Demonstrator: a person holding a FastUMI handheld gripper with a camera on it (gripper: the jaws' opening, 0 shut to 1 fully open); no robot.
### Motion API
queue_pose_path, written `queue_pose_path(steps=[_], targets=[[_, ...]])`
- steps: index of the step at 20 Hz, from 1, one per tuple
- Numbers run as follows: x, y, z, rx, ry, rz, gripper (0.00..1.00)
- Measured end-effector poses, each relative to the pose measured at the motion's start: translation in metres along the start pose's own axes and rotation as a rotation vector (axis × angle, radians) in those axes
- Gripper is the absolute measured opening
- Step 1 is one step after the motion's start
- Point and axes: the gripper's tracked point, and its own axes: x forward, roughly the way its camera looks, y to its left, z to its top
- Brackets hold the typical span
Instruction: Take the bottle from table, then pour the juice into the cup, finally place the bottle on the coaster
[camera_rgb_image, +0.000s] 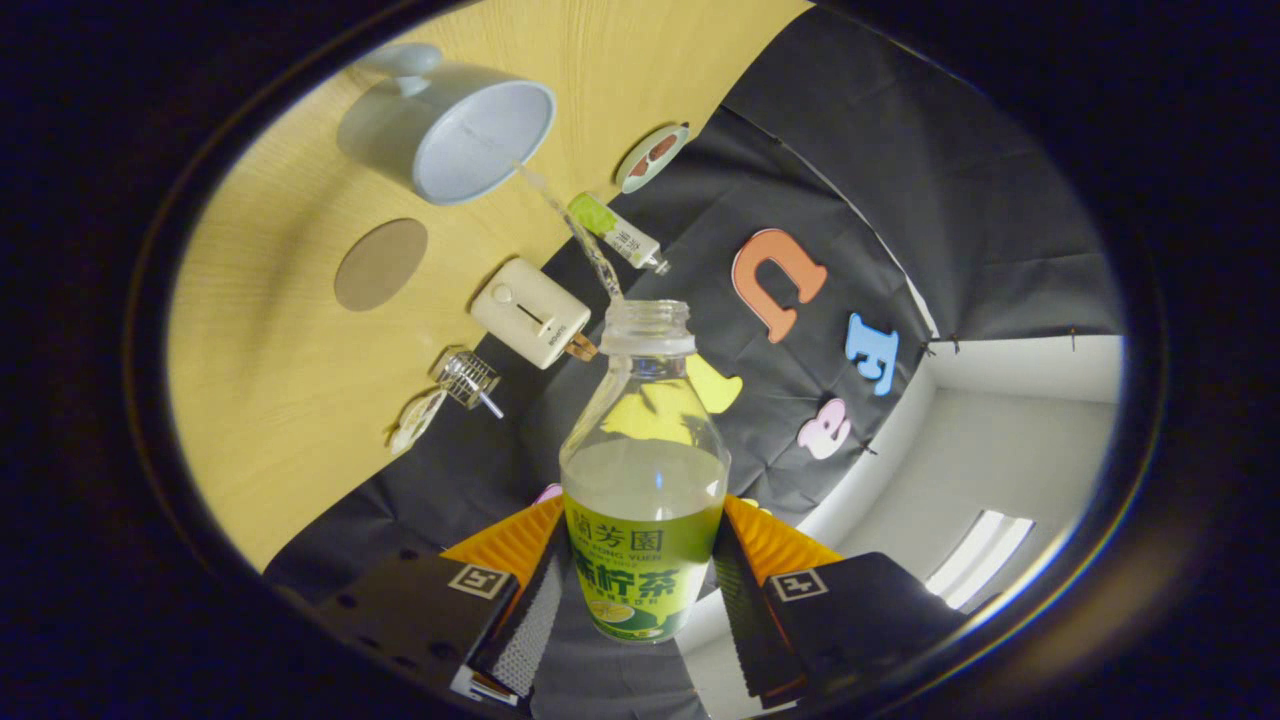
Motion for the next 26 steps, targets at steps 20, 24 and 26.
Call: queue_pose_path(steps=[20,24,26], targets=[[0.015,-0.064,-0.031,-0.042,0.048,-0.111,0.8],[0.018,-0.067,-0.039,0.043,0.08,-0.111,0.8],[0.02,-0.063,-0.043,0.136,0.101,-0.104,0.8]])
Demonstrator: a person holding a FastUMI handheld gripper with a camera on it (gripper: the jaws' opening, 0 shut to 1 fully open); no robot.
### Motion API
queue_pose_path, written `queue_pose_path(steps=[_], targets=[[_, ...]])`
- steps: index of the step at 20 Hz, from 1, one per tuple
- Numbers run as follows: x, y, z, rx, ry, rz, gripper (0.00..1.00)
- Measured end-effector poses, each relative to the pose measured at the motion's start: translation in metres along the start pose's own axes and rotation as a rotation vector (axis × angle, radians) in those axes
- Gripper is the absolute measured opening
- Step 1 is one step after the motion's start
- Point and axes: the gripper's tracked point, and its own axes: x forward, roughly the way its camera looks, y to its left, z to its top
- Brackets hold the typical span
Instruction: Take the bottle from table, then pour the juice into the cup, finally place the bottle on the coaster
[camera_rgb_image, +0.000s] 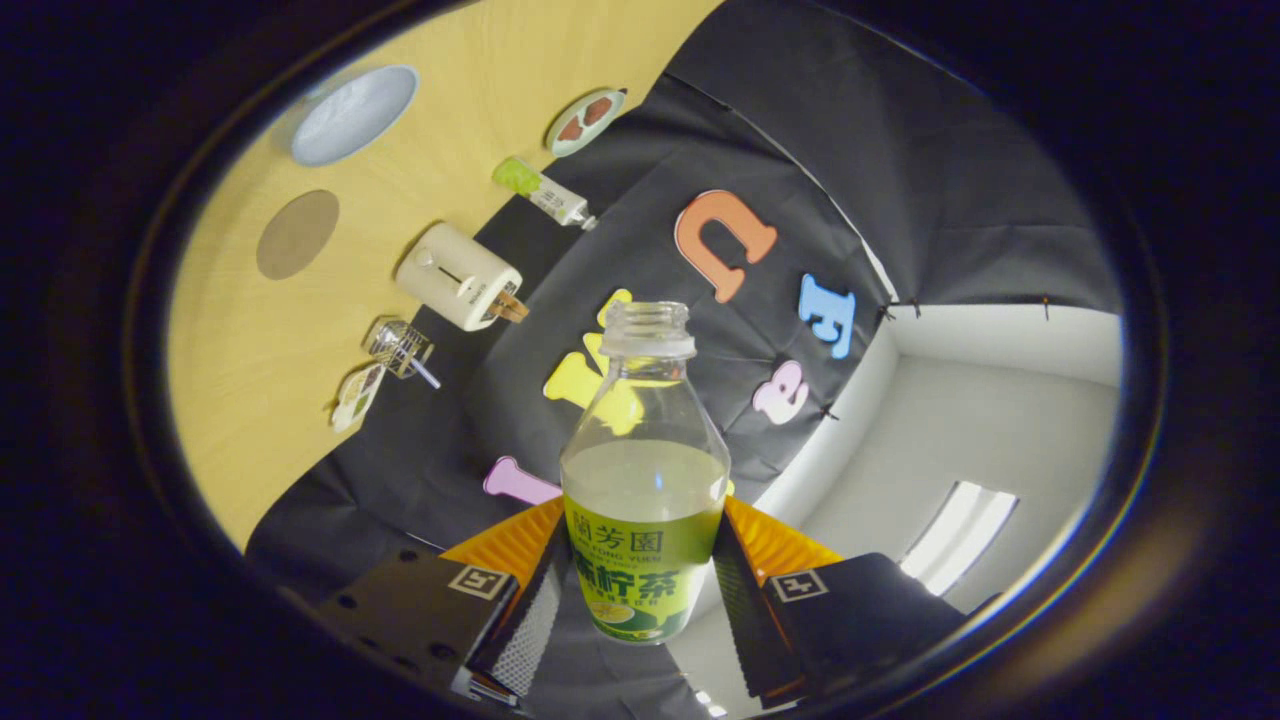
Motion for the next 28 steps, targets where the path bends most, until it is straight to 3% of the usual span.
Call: queue_pose_path(steps=[5,8,14,19,24,28], targets=[[0.007,0.024,-0.006,0.415,0.08,0.099,0.8],[0.004,0.048,0.0,0.668,0.11,0.215,0.8],[0.005,0.089,0.02,1.342,0.227,0.401,0.8],[0.009,0.122,0.03,1.616,0.231,0.456,0.8],[0.01,0.175,0.077,1.904,0.25,0.64,0.8],[0.015,0.202,0.114,2.005,0.254,0.736,0.81]])
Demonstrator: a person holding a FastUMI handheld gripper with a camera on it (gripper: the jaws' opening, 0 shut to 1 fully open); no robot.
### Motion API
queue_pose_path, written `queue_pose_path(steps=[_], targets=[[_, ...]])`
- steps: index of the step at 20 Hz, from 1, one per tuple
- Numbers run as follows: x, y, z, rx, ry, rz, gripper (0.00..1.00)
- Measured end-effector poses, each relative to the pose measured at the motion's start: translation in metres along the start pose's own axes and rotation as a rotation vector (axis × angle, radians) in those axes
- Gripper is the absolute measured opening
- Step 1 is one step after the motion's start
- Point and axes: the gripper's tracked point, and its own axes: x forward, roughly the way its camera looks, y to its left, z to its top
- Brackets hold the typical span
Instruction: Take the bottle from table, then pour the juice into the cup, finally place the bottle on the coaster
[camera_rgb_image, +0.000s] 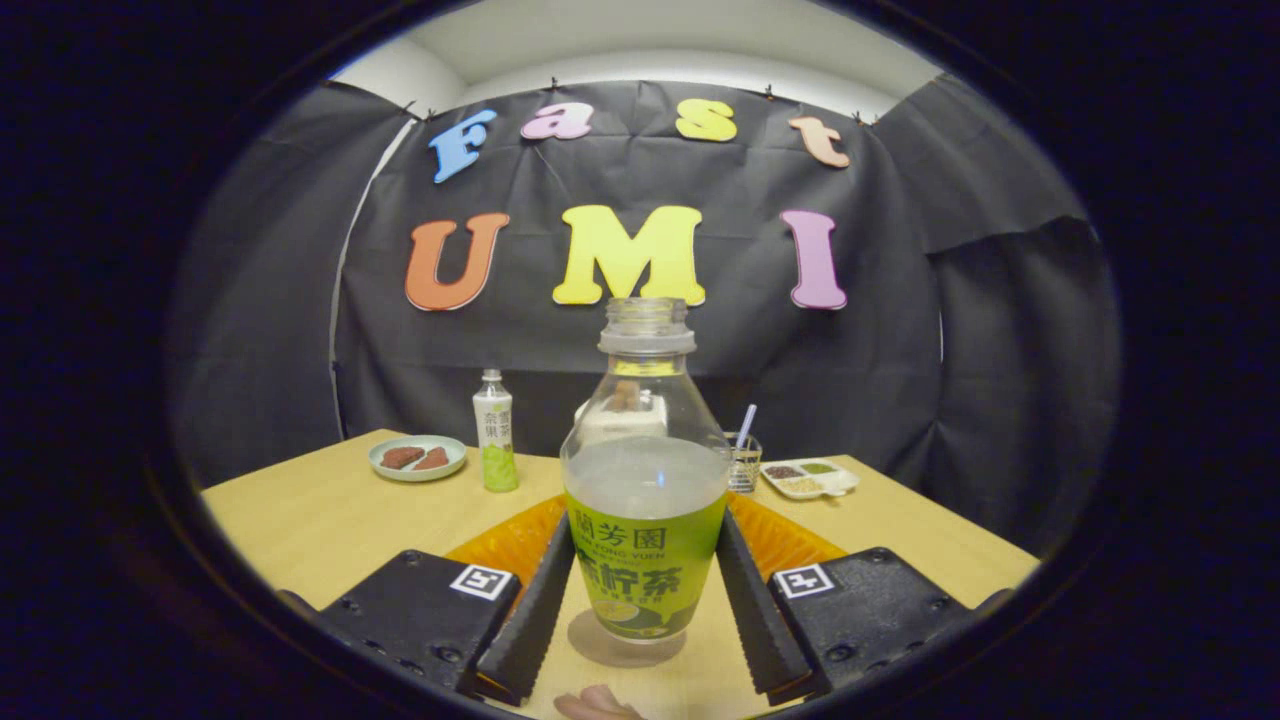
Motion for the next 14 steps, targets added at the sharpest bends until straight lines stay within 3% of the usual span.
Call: queue_pose_path(steps=[3,5,8,12,14], targets=[[0.018,-0.005,-0.027,-0.032,0.032,-0.033,0.81],[0.022,0.004,-0.039,0.004,0.056,0.009,0.81],[0.024,0.0,-0.052,-0.018,0.075,-0.013,0.81],[0.023,0.0,-0.051,-0.06,0.072,-0.024,0.98],[0.01,0.002,-0.039,-0.069,0.051,-0.029,1.0]])
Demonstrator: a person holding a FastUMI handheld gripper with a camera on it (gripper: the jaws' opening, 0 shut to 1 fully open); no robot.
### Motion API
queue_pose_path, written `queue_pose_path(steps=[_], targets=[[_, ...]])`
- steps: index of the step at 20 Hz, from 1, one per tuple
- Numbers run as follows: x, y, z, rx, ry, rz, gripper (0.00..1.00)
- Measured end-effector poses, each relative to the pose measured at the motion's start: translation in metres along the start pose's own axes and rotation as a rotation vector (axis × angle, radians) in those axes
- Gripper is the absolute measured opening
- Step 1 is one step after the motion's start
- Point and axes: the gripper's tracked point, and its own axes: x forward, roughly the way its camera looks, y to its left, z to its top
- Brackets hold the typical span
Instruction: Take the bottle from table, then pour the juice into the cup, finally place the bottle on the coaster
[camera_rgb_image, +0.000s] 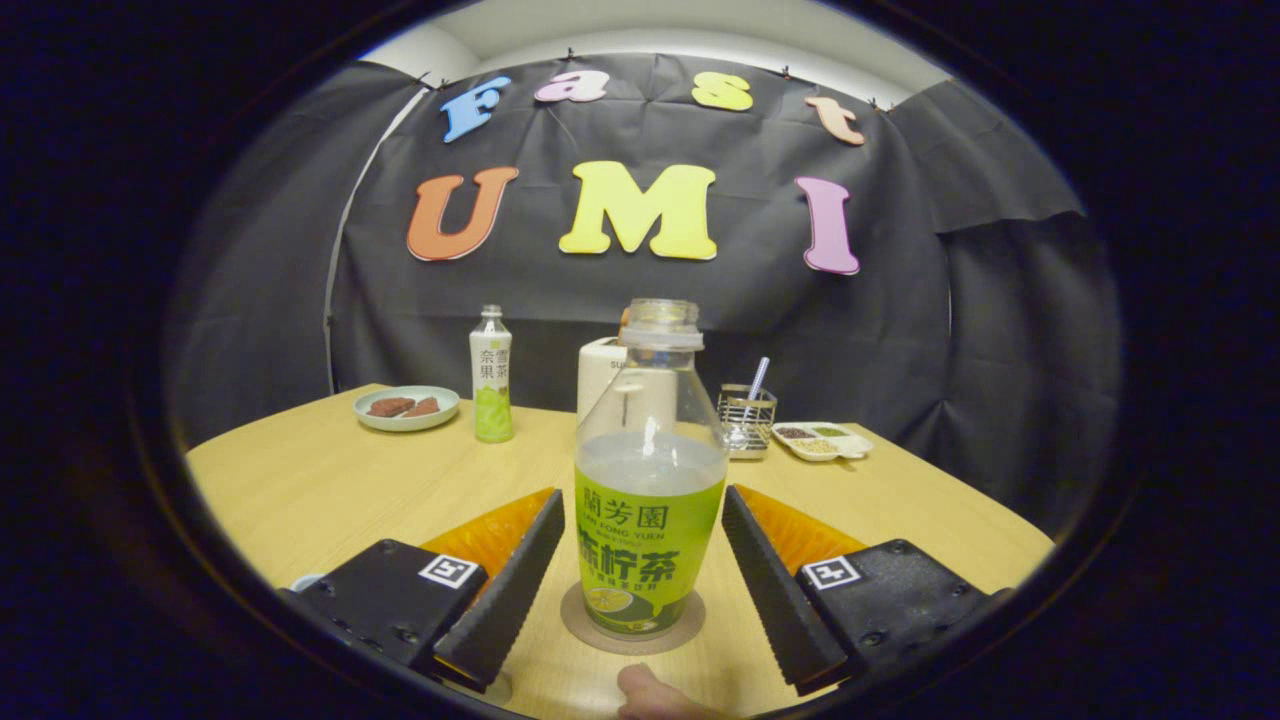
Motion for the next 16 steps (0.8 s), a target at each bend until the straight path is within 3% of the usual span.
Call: queue_pose_path(steps=[5,16], targets=[[-0.047,-0.001,0.028,-0.004,-0.053,0.02,1.0],[-0.221,-0.063,0.061,0.077,-0.102,-0.047,1.0]])
